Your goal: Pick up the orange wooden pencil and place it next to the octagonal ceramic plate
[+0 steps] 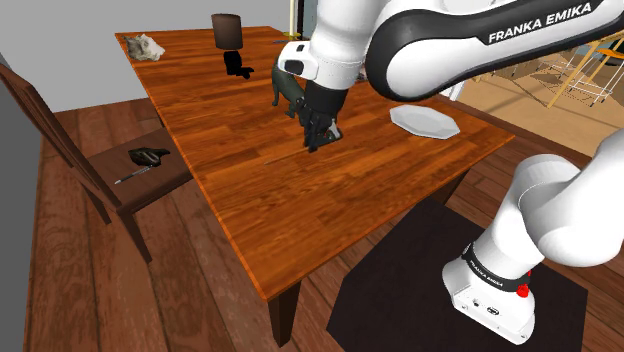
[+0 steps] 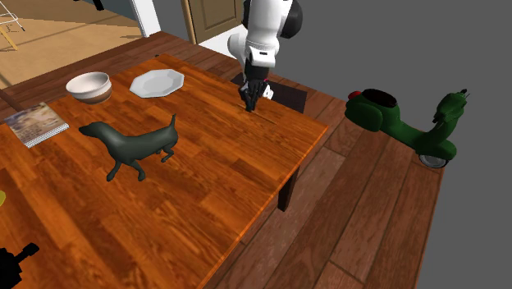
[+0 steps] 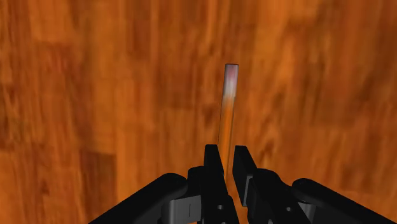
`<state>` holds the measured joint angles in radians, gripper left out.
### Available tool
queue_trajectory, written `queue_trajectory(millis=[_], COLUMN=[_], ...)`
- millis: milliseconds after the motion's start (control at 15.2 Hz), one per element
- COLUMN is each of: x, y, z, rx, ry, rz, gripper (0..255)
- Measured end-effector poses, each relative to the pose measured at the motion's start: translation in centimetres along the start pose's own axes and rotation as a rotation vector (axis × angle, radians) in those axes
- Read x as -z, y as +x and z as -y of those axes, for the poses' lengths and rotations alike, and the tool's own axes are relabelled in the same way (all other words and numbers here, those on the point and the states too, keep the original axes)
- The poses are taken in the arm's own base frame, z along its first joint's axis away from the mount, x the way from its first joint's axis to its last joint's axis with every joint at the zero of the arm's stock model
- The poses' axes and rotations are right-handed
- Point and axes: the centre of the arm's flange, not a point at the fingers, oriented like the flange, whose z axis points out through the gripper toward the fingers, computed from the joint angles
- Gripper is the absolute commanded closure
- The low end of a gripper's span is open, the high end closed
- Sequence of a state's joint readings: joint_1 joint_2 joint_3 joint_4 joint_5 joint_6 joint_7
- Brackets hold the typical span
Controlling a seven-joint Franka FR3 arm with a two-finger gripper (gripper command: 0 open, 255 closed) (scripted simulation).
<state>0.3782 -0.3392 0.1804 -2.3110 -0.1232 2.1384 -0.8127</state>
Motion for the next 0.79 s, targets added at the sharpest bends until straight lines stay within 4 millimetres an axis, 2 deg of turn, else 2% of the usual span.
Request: queue_trajectory(millis=[792], x=[1.1], y=[-14.7], z=[4.8], rx=[-0.001], ry=[-0.001], rz=[0.0], gripper=[255])
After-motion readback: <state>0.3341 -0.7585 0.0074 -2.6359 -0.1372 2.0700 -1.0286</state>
